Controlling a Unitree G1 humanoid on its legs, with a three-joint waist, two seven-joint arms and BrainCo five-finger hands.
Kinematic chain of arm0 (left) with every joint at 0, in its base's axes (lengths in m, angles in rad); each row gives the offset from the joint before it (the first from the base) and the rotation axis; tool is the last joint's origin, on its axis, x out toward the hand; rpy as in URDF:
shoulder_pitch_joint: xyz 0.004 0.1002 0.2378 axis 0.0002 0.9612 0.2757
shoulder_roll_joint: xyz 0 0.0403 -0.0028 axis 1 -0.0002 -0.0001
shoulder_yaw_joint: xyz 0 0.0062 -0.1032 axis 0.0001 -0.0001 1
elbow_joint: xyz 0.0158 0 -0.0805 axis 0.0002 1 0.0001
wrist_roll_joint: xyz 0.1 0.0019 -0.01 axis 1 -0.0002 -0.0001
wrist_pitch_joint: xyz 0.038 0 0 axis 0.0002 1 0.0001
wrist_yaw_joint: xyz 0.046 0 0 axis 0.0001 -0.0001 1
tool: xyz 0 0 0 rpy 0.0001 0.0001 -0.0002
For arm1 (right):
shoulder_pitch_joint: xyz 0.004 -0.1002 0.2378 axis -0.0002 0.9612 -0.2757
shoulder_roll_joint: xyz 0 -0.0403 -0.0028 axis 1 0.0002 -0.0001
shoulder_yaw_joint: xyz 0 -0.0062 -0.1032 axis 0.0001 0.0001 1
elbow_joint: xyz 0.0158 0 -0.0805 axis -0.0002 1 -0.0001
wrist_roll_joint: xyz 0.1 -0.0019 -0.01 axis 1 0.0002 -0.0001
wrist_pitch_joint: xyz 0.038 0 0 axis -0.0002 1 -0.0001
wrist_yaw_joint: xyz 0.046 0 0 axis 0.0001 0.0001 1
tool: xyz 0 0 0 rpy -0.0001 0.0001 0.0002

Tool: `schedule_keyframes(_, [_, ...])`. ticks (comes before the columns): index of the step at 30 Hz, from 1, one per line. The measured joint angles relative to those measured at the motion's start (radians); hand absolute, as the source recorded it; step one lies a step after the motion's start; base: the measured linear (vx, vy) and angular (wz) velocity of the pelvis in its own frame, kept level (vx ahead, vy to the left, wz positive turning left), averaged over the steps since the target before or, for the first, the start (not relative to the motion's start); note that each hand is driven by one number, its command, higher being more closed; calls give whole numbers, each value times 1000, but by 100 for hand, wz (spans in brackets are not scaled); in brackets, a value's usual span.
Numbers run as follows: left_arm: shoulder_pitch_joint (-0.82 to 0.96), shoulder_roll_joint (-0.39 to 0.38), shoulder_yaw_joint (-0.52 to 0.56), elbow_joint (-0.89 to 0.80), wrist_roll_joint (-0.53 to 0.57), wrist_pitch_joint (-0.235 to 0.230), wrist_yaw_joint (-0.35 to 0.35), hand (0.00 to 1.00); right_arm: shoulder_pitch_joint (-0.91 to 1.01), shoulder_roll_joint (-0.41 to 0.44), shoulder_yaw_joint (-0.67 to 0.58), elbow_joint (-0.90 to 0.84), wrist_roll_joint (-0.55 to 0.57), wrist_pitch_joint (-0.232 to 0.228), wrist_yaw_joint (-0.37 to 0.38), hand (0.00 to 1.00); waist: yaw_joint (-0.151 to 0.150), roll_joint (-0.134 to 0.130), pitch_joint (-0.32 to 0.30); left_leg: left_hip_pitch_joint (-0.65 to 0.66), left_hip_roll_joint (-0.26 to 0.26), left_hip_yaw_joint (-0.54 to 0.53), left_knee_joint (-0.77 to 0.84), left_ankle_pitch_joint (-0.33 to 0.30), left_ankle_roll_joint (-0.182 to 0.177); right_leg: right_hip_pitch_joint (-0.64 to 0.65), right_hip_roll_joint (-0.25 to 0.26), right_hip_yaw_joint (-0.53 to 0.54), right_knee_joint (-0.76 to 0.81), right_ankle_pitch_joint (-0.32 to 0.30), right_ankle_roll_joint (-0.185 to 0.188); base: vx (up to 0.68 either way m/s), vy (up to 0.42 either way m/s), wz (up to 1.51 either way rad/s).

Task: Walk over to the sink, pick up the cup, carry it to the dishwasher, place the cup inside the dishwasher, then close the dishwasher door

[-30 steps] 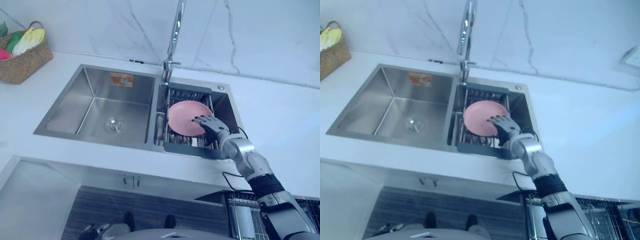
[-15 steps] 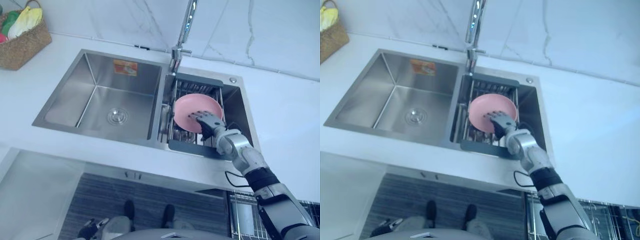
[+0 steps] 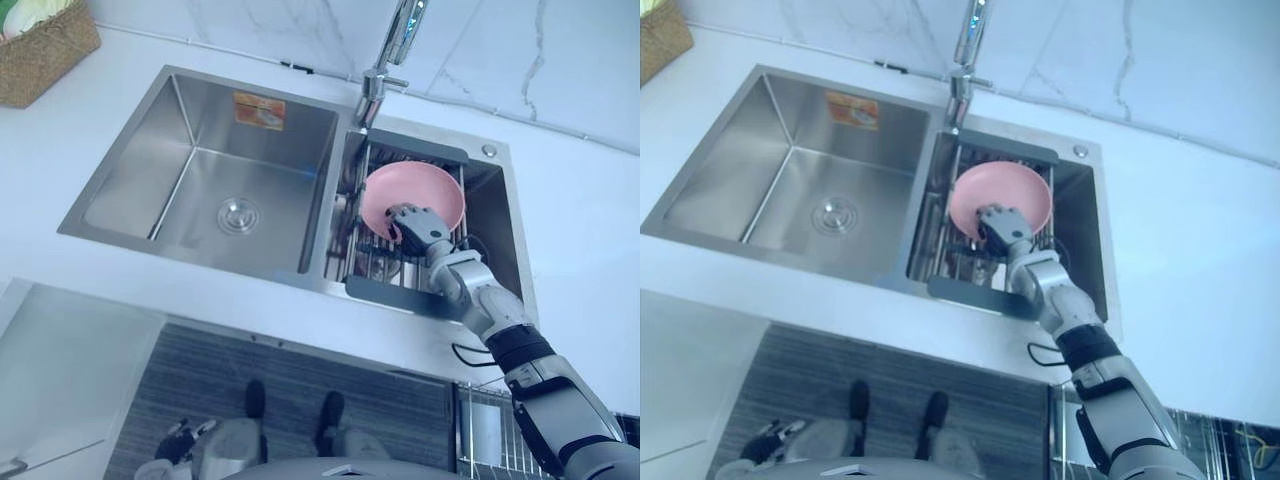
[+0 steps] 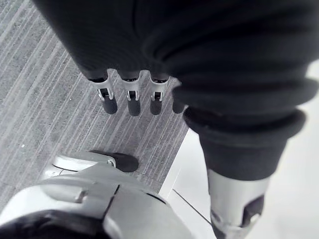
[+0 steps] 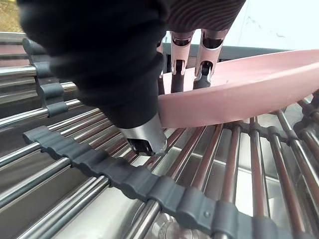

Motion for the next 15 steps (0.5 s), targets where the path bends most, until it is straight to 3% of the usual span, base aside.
schedule_keyframes(5, [-1, 0, 0, -1, -3, -8, 3, 0, 0, 0, -18, -12, 10, -4, -21, 100, -4, -2, 7, 1, 1, 2, 3, 0, 0, 0, 0, 1, 0, 1, 0, 0, 0, 0])
schedule_keyframes(15, [12, -5, 0, -2, -2, -44, 6, 0, 106, -1, -204, -316, 120, -51, -23, 100, -37, 0, 6, 9, 4, 6, 4, 1, 0, 5, 0, 4, 1, 3, 0, -3, 0, -1])
